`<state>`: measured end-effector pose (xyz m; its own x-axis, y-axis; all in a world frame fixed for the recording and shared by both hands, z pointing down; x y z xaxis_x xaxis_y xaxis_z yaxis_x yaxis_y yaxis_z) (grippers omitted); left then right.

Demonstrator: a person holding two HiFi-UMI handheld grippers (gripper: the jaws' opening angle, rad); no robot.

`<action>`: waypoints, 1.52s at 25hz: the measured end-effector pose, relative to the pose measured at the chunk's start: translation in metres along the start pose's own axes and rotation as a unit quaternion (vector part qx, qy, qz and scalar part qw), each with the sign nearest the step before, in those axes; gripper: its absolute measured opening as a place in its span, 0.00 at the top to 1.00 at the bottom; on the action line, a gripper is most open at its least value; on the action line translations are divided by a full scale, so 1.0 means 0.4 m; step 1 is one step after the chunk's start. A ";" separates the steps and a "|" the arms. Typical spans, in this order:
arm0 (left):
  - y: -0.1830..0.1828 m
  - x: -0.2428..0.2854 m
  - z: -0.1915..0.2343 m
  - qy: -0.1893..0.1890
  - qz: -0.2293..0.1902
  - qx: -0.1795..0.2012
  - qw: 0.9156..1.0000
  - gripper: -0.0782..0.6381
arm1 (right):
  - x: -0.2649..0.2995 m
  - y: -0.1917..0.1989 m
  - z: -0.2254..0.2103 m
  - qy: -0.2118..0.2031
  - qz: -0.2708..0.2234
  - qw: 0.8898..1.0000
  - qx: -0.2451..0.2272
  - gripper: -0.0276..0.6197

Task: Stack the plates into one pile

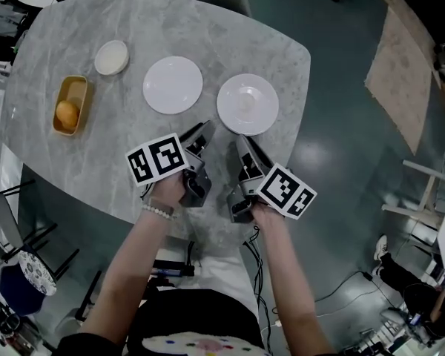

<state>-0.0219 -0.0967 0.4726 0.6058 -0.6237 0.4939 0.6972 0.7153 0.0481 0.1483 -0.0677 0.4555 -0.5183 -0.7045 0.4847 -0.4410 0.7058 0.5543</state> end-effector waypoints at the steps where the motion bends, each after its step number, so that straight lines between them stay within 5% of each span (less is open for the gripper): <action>1: -0.009 -0.012 0.008 0.000 -0.006 -0.005 1.000 0.72 | 0.002 0.003 0.006 -0.003 -0.001 1.000 -0.004 0.78; 16: -0.183 -0.157 0.107 0.034 -0.121 -0.116 0.985 0.70 | 0.036 0.048 0.078 -0.046 0.019 0.998 -0.044 0.78; 20: -0.209 -0.149 0.121 0.049 -0.132 -0.154 0.978 0.69 | 0.040 0.050 0.084 -0.047 0.018 0.998 -0.047 0.78; 38: -0.228 -0.119 0.148 0.047 -0.139 -0.198 0.969 0.68 | 0.023 0.079 0.054 -0.034 0.028 0.998 -0.038 0.78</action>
<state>-0.1368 -0.1135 0.4961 0.3939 -0.8142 0.4267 0.9192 0.3513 -0.1781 0.1139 -0.0503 0.4627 -0.5898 -0.6562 0.4706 -0.3554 0.7342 0.5784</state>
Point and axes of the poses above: the fingertips, and each gripper's own axes: x forward along the fingers, z to its left, y out of its underside, the point moved 7 cm from there along -x, backward along the fingers, and after that the axes turned 15 degrees about -x, right-handed, at the moved point
